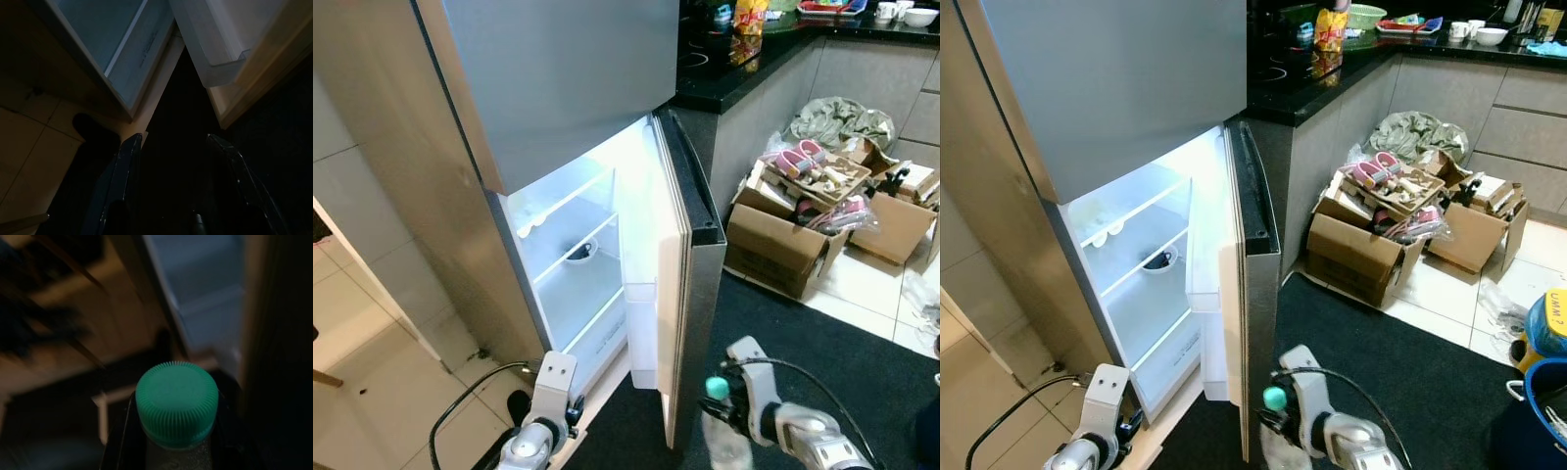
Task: Restocking fridge
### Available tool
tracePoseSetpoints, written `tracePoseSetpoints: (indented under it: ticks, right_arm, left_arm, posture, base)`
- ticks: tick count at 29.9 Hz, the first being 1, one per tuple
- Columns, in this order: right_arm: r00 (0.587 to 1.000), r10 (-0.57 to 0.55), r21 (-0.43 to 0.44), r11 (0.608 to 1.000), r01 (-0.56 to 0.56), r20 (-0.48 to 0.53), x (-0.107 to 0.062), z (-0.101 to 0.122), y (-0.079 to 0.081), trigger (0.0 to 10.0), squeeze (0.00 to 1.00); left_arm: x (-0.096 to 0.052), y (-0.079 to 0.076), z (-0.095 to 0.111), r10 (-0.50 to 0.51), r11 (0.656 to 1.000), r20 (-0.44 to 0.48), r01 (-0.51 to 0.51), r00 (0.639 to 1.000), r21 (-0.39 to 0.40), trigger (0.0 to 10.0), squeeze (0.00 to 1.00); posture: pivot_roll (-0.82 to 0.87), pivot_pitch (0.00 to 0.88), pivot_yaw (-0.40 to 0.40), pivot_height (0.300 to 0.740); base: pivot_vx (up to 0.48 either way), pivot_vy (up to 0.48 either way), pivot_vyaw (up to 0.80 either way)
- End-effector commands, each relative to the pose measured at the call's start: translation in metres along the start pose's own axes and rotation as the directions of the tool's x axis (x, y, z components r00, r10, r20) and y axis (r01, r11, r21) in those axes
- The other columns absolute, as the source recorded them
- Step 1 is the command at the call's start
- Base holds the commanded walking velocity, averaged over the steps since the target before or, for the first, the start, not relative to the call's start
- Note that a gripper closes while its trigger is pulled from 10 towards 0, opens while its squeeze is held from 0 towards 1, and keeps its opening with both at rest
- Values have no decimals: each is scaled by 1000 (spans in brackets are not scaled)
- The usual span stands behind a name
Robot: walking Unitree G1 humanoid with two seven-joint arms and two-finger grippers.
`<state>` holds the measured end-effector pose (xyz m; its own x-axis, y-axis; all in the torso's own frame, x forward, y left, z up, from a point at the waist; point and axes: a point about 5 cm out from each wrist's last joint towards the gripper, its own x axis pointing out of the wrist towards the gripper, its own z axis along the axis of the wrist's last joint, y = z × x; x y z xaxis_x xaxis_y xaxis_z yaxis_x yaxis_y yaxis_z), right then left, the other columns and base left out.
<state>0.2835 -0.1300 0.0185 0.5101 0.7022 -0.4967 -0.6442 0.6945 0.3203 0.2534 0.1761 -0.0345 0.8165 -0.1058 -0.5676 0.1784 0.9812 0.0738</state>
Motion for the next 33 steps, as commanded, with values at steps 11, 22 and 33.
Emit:
tracePoseSetpoints:
  ticks: [11,22,33]
  right_arm:
    - [973,162,-98,984,-148,162,24,86,25,10000,0]
    - [736,-618,176,786,593,276,-29,104,-66,10000,0]
    - [616,-770,243,638,731,169,-76,37,-99,10000,0]
  left_arm:
    - [-8,20,-10,85,996,-9,-84,996,28,10000,0]
    - [-15,27,-20,113,994,-8,-113,994,9,10000,0]
    - [-8,17,-6,55,998,37,-55,998,9,10000,0]
  posture:
    - [-108,126,8,740]
    - [-81,134,2,740]
    - [-99,108,25,740]
  base:
    - [0,0,0]
    - [0,0,0]
    - [0,0,0]
